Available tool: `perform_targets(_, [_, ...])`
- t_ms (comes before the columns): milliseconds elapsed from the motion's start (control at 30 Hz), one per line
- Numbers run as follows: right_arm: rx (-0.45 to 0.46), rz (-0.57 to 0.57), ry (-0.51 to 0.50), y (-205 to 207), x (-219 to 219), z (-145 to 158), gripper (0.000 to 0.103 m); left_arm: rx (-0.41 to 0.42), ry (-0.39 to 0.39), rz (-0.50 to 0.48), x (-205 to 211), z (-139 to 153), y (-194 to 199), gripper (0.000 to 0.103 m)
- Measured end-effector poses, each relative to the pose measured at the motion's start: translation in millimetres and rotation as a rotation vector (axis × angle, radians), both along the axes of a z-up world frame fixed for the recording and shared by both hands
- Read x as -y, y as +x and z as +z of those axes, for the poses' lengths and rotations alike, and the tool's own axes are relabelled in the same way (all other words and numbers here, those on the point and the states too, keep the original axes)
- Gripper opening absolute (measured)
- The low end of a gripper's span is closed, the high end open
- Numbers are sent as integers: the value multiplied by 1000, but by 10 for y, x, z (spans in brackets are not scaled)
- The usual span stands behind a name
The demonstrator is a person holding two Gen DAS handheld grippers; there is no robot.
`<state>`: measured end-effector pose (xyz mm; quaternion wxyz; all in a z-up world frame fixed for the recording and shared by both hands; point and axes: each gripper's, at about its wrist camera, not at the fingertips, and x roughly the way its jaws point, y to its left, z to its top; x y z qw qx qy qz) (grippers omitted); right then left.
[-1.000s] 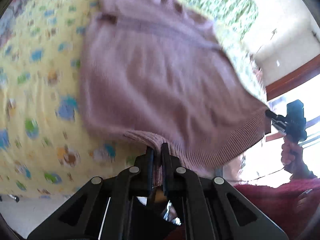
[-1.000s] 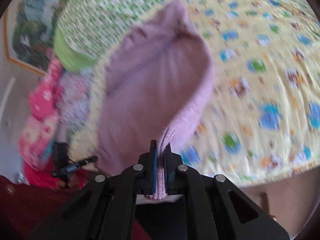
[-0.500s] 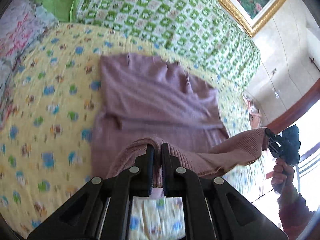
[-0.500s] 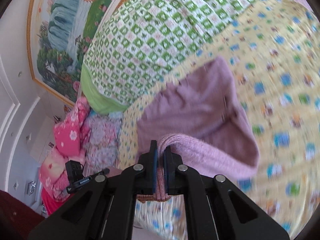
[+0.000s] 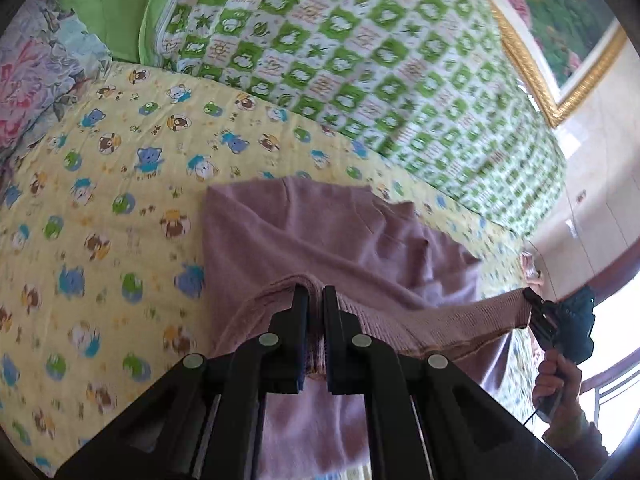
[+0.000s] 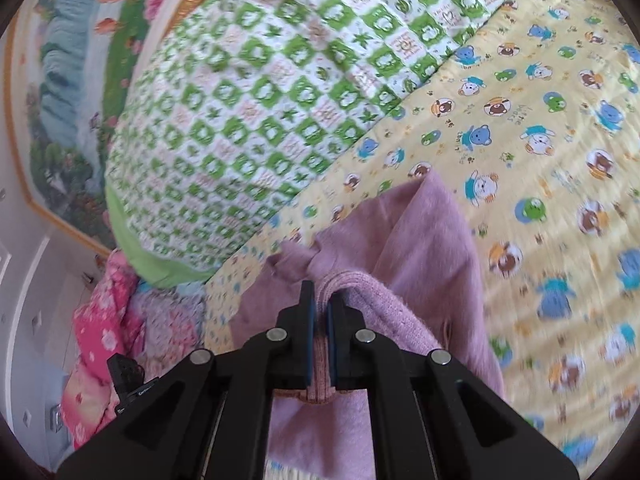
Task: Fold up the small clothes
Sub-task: 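Lay the hem down on the folded sweater and open both grippers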
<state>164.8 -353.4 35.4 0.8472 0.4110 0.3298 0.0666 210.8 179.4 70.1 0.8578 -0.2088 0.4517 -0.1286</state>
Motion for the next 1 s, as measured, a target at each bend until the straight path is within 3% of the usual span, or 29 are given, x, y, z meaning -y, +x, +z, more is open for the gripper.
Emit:
perform_targets(367, [-55,-6,-6,658,191,-302,6,-37,13,74,-64,-322,714,1])
perform_targets(533, [-106,6,-56,891,204,-448,6,-50,26,98,-88,-478,958,0])
perform_targets(700, [-171,5,-27,997,249,-672,12,-120,39,69,-38,-715,1145,0])
perform_targets(733, [-174,6,-9,988,260,-682,15,-125,41,47,-23,-719,1145,3])
perform_targets(767, [-174,10,3,973,264,-677,24,-128,51,20,-3,-716,1138,8])
perform_targets(800, [-172,12,8,958,258,-664,40,-132,67,-13,19,-712,1131,13])
perform_targets(867, [-159,14,5,905,246,-589,54,-147,104,-84,79,-700,1112,48])
perform_targets(900, [-151,18,-11,873,233,-530,56,-145,133,-104,102,-692,1103,55])
perform_targets(1000, [-133,47,-105,794,166,-350,57,-137,247,-166,189,-703,1105,56])
